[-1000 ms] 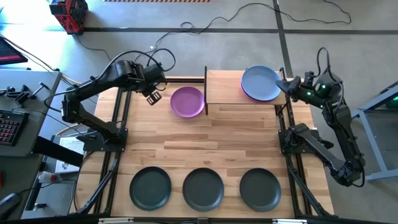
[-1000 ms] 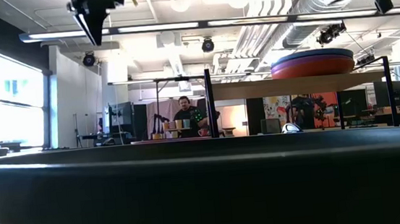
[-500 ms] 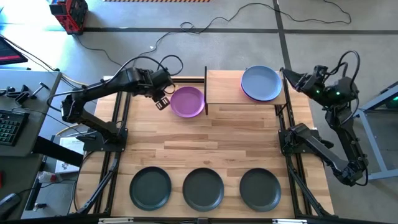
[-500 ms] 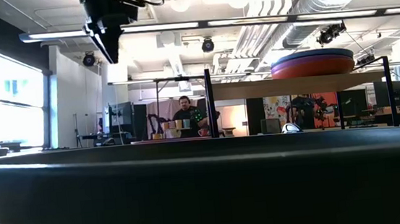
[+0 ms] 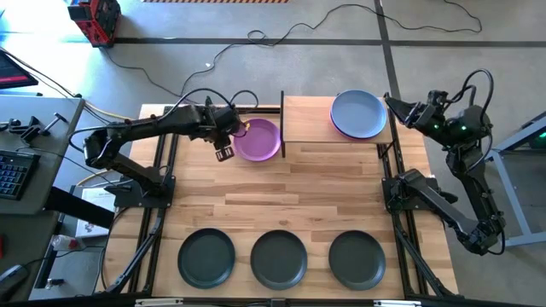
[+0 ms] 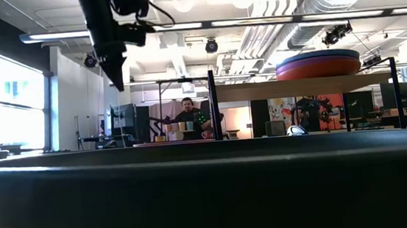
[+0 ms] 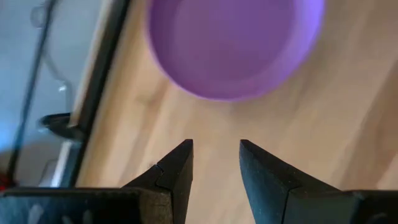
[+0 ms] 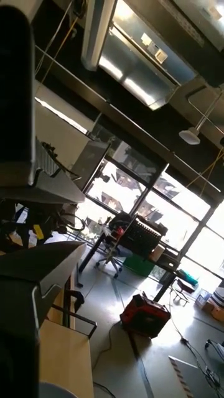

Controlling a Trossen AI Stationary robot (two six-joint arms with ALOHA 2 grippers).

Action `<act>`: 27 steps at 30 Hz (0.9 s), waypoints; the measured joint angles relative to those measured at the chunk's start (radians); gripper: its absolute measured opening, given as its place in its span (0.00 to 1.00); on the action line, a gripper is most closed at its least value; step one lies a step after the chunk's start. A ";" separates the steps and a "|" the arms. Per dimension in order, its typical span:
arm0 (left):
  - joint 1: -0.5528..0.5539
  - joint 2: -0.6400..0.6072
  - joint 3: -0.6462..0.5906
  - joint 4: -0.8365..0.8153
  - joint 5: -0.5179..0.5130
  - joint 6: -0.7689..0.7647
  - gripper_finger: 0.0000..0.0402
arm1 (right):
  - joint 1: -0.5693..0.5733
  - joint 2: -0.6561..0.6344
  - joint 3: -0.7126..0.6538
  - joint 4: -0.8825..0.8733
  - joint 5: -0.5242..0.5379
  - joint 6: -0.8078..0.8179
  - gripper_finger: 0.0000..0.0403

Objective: Place and stack plates onto a shelf
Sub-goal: Put the violet plate on the shelf

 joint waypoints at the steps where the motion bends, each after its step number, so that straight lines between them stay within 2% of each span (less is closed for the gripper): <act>1: 0.000 0.000 -0.018 0.019 0.019 0.015 0.30 | 0.000 0.000 0.000 0.000 0.000 0.000 0.23; 5: 0.000 0.000 -0.089 0.102 0.096 0.047 0.30 | 0.000 0.000 0.000 -0.001 0.000 -0.001 0.23; 15: -0.001 0.000 -0.219 0.267 0.132 0.091 0.30 | 0.000 0.000 0.000 -0.011 0.010 -0.037 0.23; 20: -0.001 0.000 -0.267 0.381 0.186 0.177 0.30 | 0.000 0.001 0.000 -0.056 0.022 -0.037 0.23; 27: -0.016 0.018 -0.302 0.454 0.252 0.283 0.30 | 0.000 0.001 0.000 -0.127 0.022 -0.054 0.23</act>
